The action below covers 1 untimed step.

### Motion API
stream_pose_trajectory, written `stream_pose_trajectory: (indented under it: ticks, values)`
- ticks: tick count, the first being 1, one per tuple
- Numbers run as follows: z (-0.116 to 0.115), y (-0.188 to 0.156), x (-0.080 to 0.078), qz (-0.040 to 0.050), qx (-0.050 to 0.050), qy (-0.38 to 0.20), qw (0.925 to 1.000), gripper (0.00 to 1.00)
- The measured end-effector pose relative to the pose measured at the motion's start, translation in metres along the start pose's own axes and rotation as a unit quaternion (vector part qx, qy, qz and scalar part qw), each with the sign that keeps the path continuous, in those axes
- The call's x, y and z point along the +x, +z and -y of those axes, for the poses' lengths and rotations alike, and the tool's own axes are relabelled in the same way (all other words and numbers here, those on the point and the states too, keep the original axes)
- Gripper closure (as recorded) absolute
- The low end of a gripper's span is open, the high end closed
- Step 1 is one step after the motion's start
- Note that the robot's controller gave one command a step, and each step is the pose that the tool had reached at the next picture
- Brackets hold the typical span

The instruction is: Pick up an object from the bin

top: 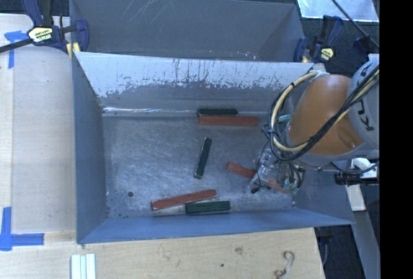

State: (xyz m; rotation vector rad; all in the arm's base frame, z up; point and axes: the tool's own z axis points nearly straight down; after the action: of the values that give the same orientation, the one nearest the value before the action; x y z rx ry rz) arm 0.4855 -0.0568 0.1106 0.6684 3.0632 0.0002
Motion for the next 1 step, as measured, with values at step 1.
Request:
stream_pose_trajectory:
  ticks: [1]
  values:
    - [0.0003, -0.0085, -0.0010, -0.0004, 0.000, -0.001, 1.0000, 1.00]
